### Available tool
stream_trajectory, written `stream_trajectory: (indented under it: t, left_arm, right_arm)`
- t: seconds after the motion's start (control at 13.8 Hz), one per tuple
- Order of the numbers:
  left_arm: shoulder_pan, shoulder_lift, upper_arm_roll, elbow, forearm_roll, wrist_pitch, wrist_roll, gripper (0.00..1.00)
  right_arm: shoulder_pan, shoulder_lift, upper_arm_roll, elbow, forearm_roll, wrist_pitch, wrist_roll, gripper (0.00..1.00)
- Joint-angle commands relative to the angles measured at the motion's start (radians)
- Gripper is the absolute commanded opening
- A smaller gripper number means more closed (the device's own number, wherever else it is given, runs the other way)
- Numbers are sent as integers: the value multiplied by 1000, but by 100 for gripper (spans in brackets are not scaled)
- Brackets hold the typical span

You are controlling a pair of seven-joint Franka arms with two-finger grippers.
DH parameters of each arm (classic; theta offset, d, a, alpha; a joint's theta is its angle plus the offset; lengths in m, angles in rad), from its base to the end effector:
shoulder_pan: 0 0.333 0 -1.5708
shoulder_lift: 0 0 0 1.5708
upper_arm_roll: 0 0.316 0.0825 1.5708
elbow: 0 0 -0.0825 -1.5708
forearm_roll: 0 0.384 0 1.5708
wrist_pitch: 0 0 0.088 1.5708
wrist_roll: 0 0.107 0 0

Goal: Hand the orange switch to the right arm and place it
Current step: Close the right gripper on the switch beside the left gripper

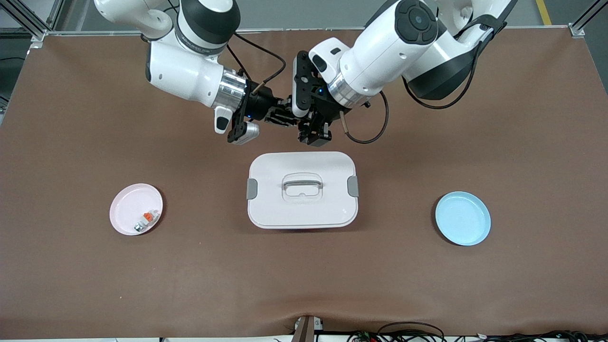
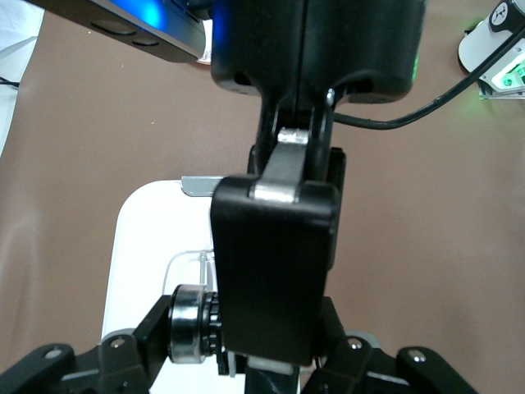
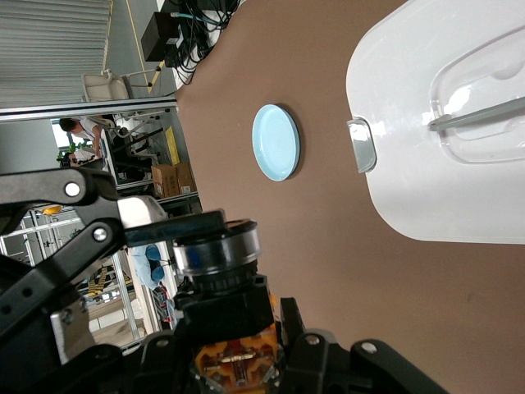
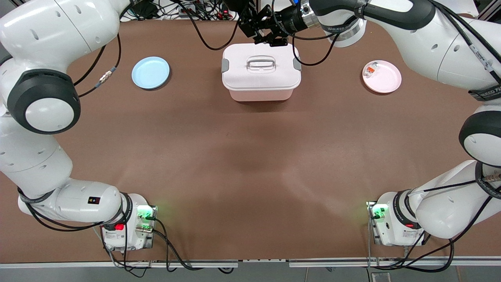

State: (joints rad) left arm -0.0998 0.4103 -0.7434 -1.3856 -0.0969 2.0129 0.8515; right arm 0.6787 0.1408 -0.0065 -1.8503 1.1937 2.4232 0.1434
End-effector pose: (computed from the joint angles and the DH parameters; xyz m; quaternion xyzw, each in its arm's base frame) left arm 0.5177 -0.4497 0.5617 0.6838 -0.6900 0.1591 0.1764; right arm 0.4952 0.3993 0.4950 -0.8673 0.1111 0.0162 0.4850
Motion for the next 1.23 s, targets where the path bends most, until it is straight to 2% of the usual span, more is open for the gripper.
stream_trajectory:
  t: [0.0, 0.14, 0.22, 0.43, 0.51, 0.58, 0.72, 1.16]
  left_arm:
    - [2, 1, -8, 5, -21, -11, 24, 0]
    - [2, 1, -10, 4, -24, -11, 20, 0]
    - [3, 1, -10, 4, -30, -11, 11, 27]
    - [11, 2, -8, 4, -34, -11, 17, 27]
    - [11, 2, -8, 4, -38, -11, 14, 40]
    - [14, 2, -8, 0, -62, -16, 8, 99]
    - [20, 2, -8, 2, -101, -34, -3, 100]
    - [47, -11, -5, 8, -101, -127, -29, 100]
  right_arm:
    - [13, 9, -9, 20, 23, 8, 21, 0]
    - [15, 13, -9, 20, 23, 8, 21, 0]
    - [15, 17, -9, 22, 23, 8, 21, 0]
    - [15, 25, -9, 32, 24, 10, 21, 0]
    - [13, 26, -9, 34, 26, 8, 22, 0]
    - [13, 28, -9, 36, 26, 10, 21, 0]
    - [13, 28, -9, 37, 26, 10, 22, 0]
    - [7, 45, -10, 45, 15, 4, 2, 0]
